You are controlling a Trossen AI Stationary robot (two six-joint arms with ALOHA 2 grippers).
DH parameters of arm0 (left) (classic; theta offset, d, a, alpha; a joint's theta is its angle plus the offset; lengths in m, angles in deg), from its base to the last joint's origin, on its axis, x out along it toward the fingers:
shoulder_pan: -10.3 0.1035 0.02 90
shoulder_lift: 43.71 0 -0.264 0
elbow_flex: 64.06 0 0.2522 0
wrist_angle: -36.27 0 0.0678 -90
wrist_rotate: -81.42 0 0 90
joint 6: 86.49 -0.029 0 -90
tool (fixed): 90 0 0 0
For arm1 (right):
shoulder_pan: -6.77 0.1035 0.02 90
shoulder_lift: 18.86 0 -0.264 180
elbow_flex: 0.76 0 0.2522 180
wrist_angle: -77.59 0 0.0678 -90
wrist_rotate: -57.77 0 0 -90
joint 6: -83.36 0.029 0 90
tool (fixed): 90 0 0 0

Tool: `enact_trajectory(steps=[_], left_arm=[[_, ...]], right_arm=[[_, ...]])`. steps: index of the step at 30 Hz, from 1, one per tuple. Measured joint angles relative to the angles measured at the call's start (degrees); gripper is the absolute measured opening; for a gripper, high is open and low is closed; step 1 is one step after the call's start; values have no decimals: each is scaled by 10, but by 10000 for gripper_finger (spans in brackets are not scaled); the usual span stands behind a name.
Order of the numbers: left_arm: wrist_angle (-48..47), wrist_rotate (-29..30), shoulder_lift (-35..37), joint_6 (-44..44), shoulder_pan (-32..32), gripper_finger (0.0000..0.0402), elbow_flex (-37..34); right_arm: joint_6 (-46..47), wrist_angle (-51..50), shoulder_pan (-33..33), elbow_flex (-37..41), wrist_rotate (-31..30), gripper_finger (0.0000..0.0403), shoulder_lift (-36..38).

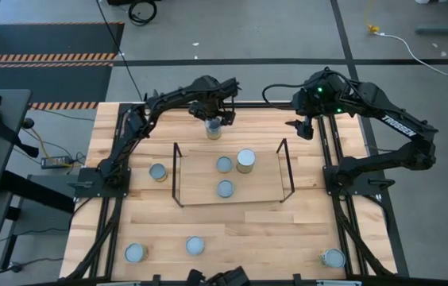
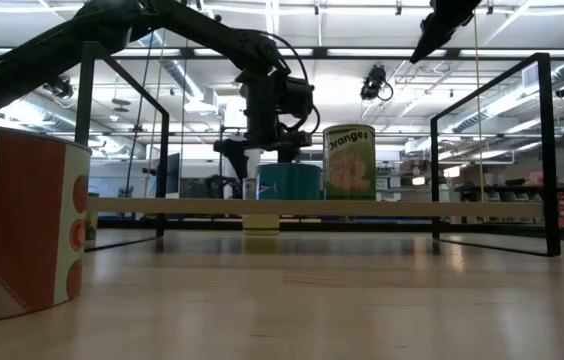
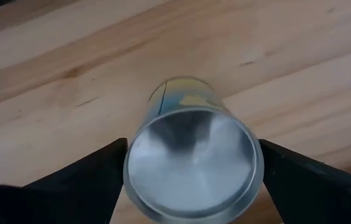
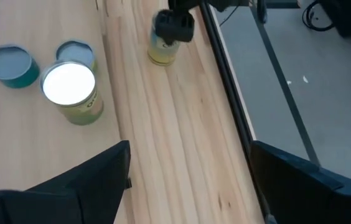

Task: Pick and place cans onto a shelf
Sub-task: Put the canned carrots on the shelf

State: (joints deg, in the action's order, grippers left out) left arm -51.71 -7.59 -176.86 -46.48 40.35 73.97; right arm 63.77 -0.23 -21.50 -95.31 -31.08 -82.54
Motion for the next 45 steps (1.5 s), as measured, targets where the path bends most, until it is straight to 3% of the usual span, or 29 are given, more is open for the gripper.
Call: enact_trajectory(steps=[10,18,25,33,39,45], left_arm=[[36,-19,-31,21,-10,350,-1],[50,15,-37,13,-18,349,-1],[45,14,-36,8,-17,308,-1],[24,16,-3,-6,-31,305,23],[18,16,21,-14,-61,310,83],[37,10,75,-88,-121,311,97]], right_arm=[[4,6,0,0,4,336,0],[1,5,1,0,7,335,0],[-1,-6,1,0,9,335,2],[-9,-7,1,0,16,334,10],[-3,-14,4,0,24,334,10],[-1,-23,26,0,28,334,13]])
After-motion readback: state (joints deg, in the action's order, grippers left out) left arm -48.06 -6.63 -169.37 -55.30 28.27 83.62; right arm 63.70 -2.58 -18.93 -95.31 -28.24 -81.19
